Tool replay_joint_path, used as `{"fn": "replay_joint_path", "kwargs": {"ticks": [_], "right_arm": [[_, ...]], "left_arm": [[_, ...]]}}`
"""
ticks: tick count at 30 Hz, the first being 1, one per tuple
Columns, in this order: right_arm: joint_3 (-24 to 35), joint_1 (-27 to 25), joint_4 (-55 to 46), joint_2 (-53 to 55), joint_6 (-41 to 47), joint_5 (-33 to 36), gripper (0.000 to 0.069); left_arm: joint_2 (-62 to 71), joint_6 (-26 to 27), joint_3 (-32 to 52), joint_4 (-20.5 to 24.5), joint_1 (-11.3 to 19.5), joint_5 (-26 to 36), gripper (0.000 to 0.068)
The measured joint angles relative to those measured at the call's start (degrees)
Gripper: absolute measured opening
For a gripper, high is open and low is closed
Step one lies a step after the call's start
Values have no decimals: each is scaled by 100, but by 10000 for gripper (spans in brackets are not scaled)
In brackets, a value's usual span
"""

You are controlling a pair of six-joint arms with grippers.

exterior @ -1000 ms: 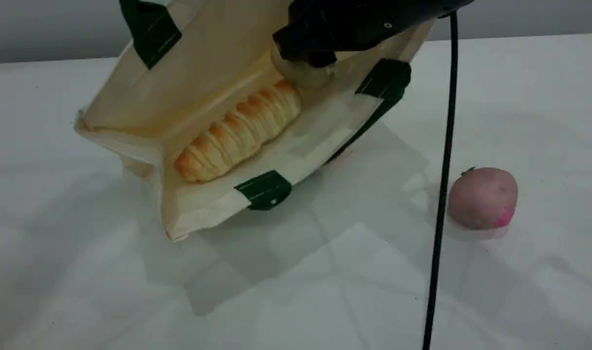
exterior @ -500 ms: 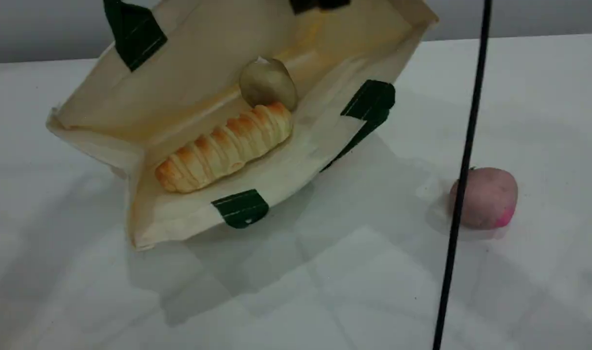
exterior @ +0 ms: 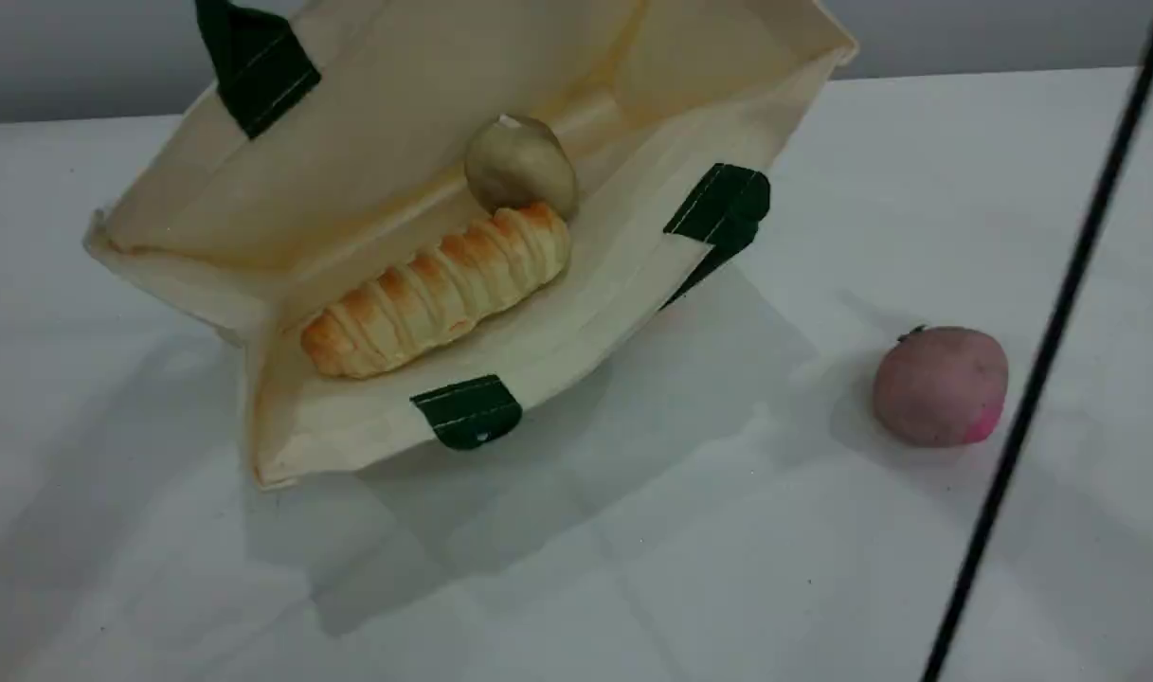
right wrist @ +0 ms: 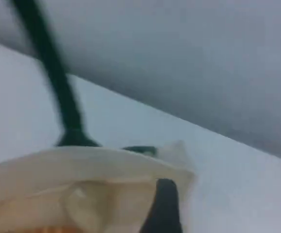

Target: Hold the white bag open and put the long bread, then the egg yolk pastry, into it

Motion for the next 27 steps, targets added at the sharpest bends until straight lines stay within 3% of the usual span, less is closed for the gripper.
{"fn": "replay_joint_path", "kwargs": {"ticks": [12, 24, 27], "right_arm": [[0, -664, 0, -186, 430, 273, 582], [0, -670, -91, -181, 472, 307, 582], [0, -670, -104, -181, 472, 307, 582]], "left_arm": [[0, 0, 0, -12, 0, -5, 81], [0, 0, 0, -12, 0, -5, 82], [0, 0, 0, -24, 0, -5, 111]]}}
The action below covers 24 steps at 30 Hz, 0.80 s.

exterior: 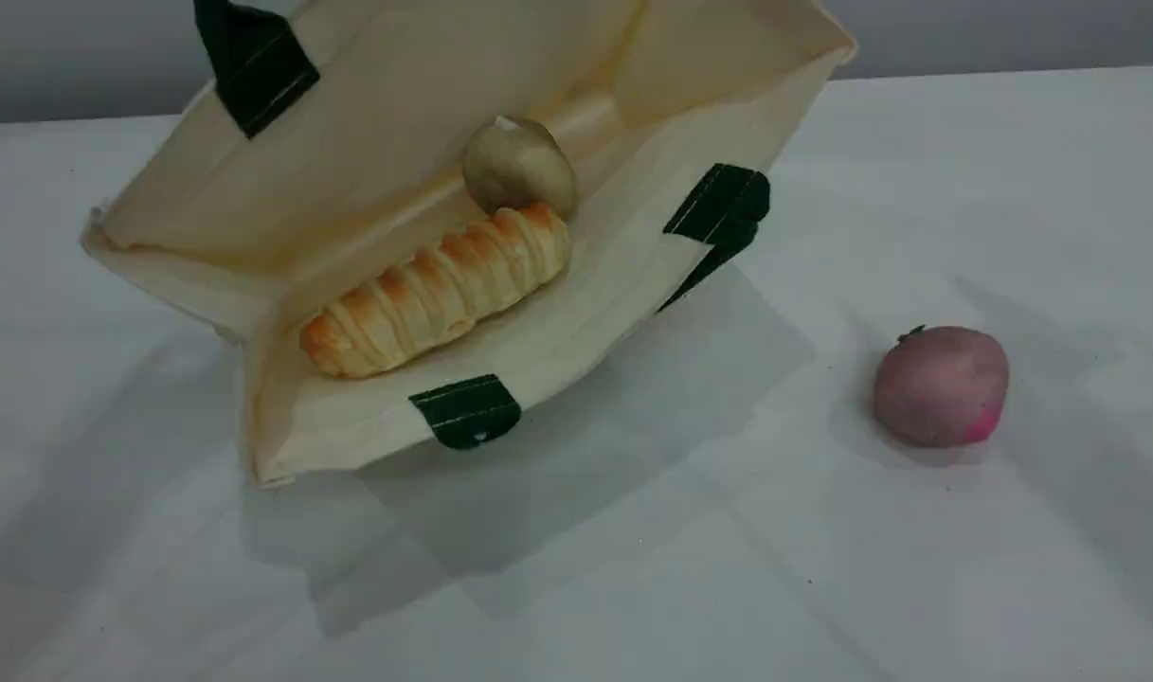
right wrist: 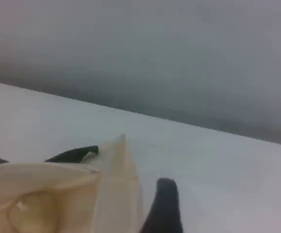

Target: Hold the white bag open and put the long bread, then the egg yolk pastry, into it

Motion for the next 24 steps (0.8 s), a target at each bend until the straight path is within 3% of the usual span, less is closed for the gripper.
{"fn": "replay_joint_path", "kwargs": {"ticks": [3, 8, 11, 20, 24], "right_arm": [[0, 0, -12, 0, 0, 0, 582], [0, 0, -12, 0, -11, 0, 582], [0, 0, -52, 0, -11, 11, 582], [-392, 0, -153, -243, -11, 828, 582], [-604, 0, -334, -607, -17, 1235, 582]], "left_arm": [[0, -5, 0, -34, 0, -25, 208], [0, -5, 0, -22, 0, -25, 449], [0, -5, 0, -11, 0, -21, 533], [-295, -361, -24, 79, 0, 1, 563], [-624, -708, -24, 418, 0, 6, 565]]}}
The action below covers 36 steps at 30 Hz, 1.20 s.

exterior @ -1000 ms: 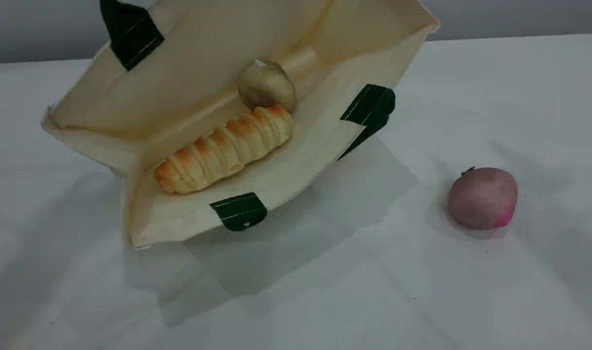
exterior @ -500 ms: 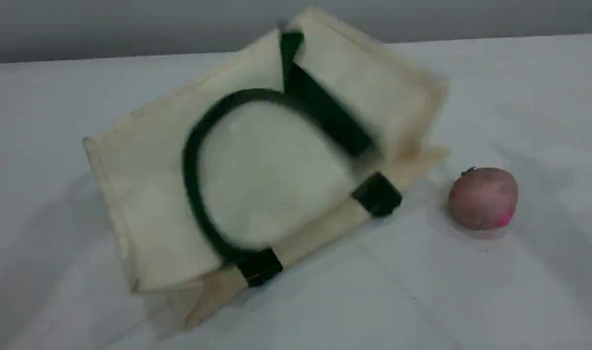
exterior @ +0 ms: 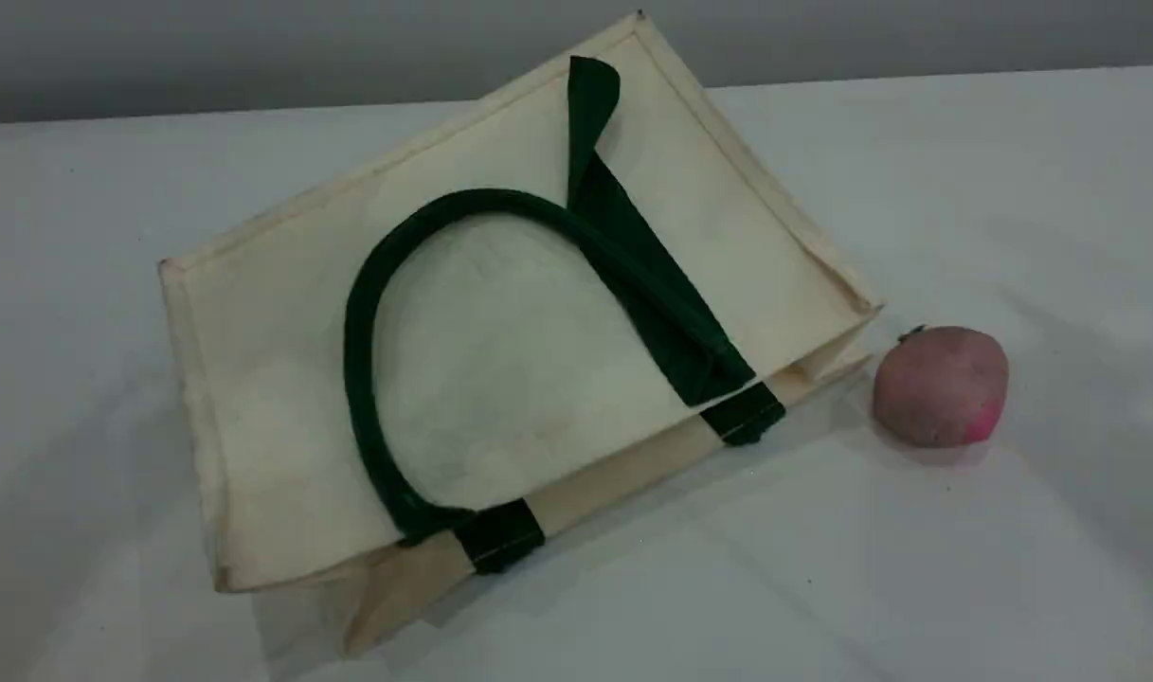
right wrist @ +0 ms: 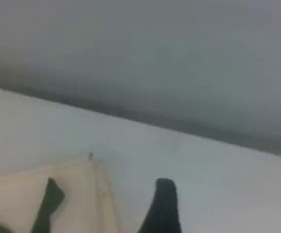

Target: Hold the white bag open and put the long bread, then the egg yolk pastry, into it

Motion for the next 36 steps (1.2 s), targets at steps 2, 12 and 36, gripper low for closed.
{"fn": "replay_joint_path", "kwargs": {"ticks": [2, 12, 36], "right_arm": [[-34, 0, -33, -226, 0, 220, 582], [-34, 27, -9, -1488, 0, 853, 582], [-15, 27, 210, -4599, -363, 3351, 581]], "left_arm": [[-168, -230, 0, 237, 0, 0, 565], [-1128, -1158, 0, 1422, 0, 11, 565], [-4602, -1526, 2703, 1914, 0, -2, 565]]}}
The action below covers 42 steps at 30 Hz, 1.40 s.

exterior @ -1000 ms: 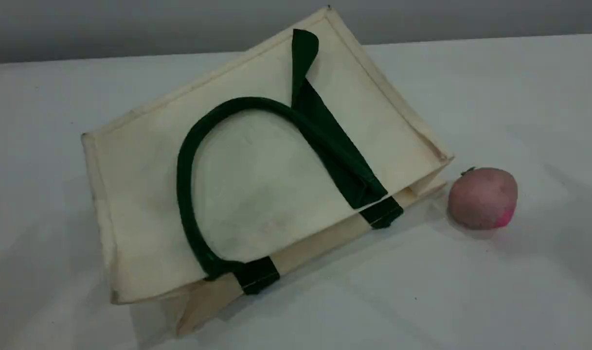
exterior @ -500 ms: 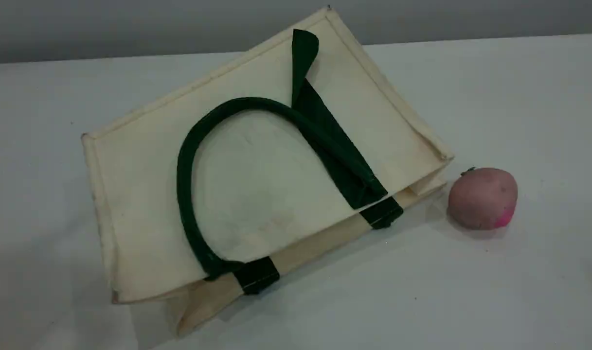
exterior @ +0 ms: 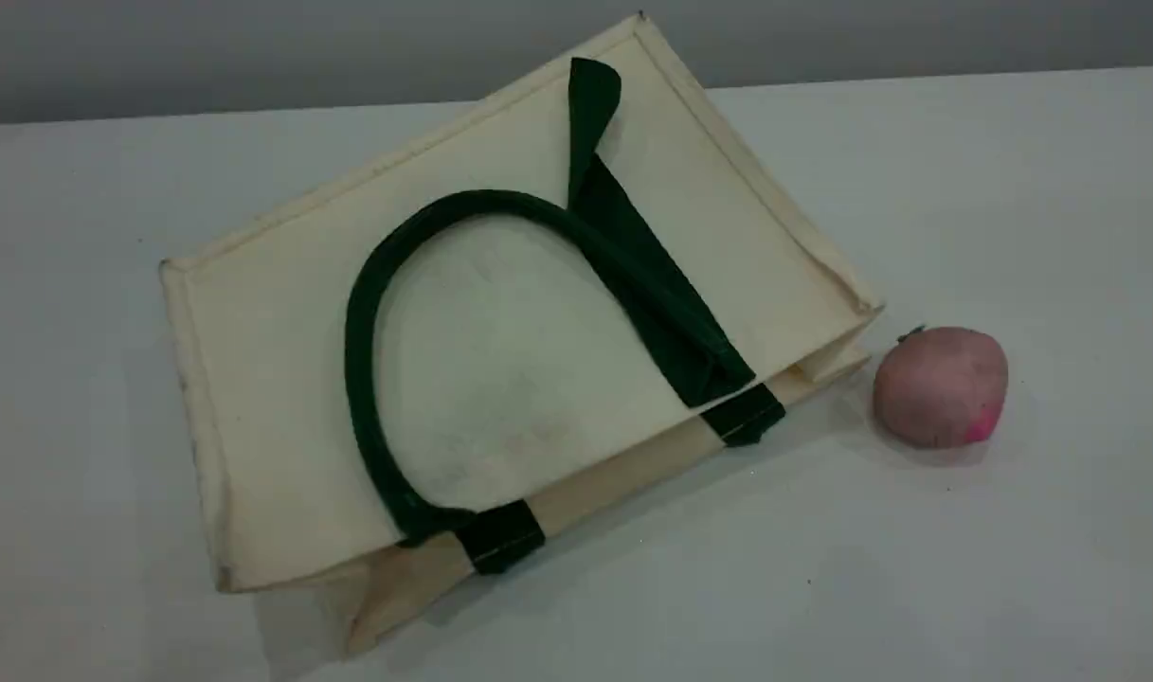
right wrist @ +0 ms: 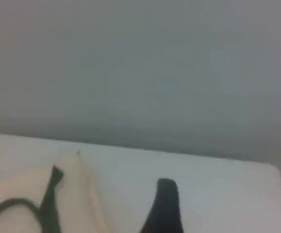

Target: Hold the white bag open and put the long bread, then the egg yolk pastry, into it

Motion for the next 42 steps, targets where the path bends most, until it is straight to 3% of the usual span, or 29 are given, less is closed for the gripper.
{"fn": "replay_joint_path", "kwargs": {"ticks": [11, 23, 32, 35, 42], "right_arm": [[165, 0, 1159, -1025, -694, 519, 573], [1931, 0, 1361, -2030, -875, 536, 568], [3246, 0, 1593, -2317, -1415, -317, 568], [3526, 0, 1607, -2317, -1448, -515, 568], [3605, 0, 1613, -2317, -1448, -208, 568]], "left_arm": [[-1968, 0, 1931, 0, 0, 0, 565], [-3636, -203, 3485, -55, 0, -5, 565], [-4151, -218, 4503, -243, 0, -32, 565], [-4151, -218, 4842, -243, 0, -253, 565], [-4151, -218, 5372, -194, 0, -750, 565]]}}
